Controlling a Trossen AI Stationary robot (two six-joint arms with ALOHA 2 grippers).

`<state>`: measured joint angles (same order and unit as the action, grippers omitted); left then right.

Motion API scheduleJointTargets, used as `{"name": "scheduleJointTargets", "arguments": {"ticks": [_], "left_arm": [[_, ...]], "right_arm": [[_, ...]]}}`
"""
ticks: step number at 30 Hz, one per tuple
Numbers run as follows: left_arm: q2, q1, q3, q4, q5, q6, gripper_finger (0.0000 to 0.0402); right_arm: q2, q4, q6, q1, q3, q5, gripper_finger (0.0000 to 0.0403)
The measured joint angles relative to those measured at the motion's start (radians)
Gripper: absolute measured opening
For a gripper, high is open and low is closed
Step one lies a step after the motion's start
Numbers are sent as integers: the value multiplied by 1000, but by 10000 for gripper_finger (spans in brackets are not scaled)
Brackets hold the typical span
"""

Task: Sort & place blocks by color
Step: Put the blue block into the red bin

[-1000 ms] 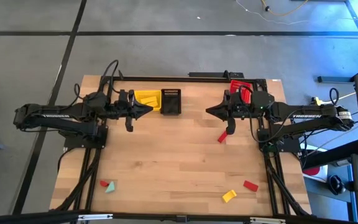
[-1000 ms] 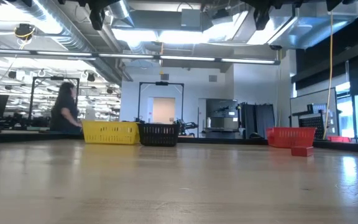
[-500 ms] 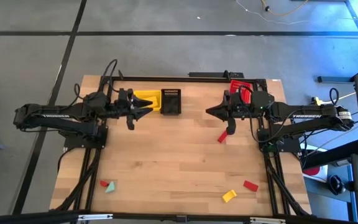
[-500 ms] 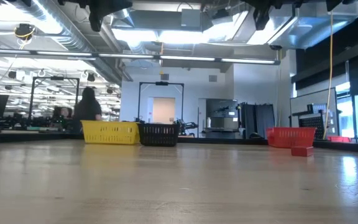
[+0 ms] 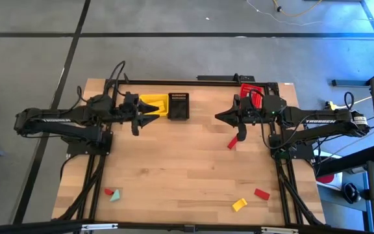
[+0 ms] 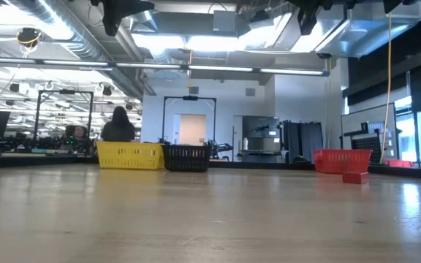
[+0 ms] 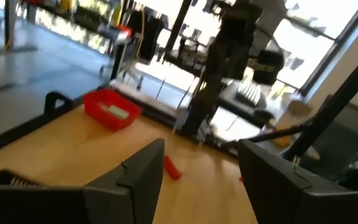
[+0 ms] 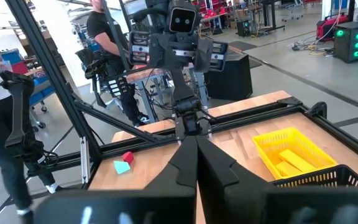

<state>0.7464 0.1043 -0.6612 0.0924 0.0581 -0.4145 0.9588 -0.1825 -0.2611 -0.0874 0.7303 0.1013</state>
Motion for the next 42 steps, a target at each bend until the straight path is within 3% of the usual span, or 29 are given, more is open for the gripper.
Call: {"name": "scheduleJointTargets", "arguments": {"ticks": [3,8,11,15,25,30,35,42], "left_arm": [[31,-3,-122,-249,-1,-34,196],[130,-58,-343,-777,-86,-251,195],[202,-148,-416,-1053,-146,-415,195],[284,-336,-433,-1212,-166,-679,195],[551,-815,-433,-1085,-126,-1396,195],[686,-964,-433,-1016,-165,-1601,195],[778,-1045,-433,-1022,-224,-1617,195],[812,-1070,-433,-1049,-206,-1459,195]], "right_arm": [[0,0,0,0,0,-1,0],[0,4,0,0,0,-1,0],[0,23,1,0,0,-2,0],[0,60,-1,0,0,-2,0],[1,111,-23,0,0,24,0],[1,117,-24,0,0,32,0],[0,117,-26,0,0,32,0],[1,119,-83,0,0,32,0]]}}
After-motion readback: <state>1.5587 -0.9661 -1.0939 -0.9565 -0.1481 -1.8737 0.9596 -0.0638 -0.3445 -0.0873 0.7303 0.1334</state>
